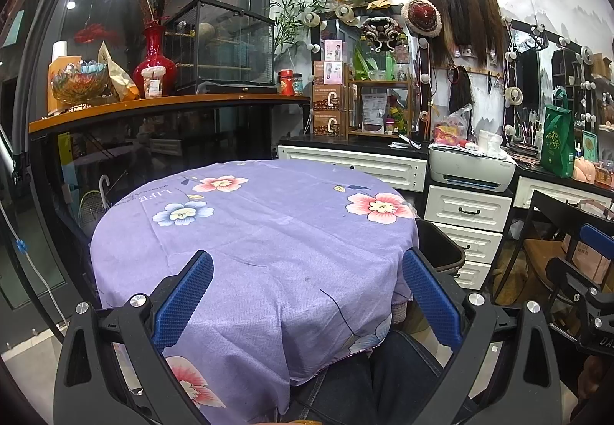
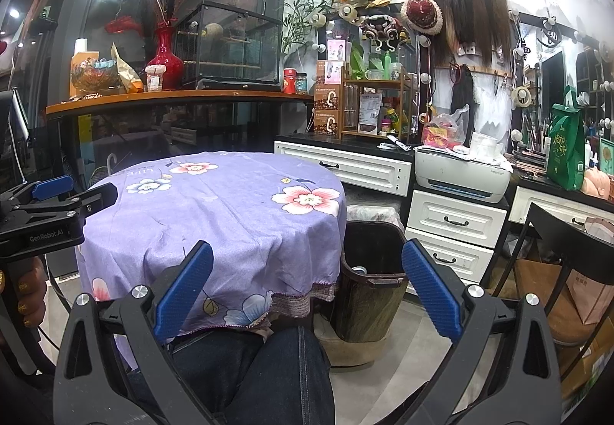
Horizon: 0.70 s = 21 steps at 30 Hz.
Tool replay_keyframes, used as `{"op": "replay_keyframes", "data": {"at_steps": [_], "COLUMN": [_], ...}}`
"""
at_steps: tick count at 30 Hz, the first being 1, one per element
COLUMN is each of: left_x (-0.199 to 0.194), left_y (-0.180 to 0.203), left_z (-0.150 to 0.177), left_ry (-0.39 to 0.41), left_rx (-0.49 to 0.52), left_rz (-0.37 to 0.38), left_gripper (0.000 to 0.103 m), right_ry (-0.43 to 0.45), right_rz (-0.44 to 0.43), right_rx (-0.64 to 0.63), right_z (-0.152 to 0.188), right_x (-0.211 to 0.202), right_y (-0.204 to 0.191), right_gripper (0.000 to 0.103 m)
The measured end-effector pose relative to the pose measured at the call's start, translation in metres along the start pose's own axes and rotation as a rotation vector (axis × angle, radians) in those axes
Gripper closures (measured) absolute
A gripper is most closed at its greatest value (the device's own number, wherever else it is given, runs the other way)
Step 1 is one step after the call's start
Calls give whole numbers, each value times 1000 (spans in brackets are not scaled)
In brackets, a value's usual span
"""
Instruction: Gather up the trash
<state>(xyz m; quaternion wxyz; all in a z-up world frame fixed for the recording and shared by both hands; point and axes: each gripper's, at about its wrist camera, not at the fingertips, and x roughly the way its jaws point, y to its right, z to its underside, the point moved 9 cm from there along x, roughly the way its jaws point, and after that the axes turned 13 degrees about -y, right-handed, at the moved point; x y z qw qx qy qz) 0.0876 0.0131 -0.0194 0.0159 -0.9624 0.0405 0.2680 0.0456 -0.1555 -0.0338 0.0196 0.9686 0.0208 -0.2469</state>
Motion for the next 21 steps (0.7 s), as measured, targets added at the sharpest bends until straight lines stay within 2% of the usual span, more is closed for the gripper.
{"op": "replay_keyframes", "data": {"at_steps": [21], "left_x": [-1], "left_y": [2], "left_z": [-6], "left_ry": [2], "left_rx": [6], "left_rz": [1], "left_gripper": [5], "right_ry": [-4], "right_rz": [-3], "right_rx": [-2], "right_z": [-2], "right_x": [1], "right_y": [3], "right_gripper": [6]}}
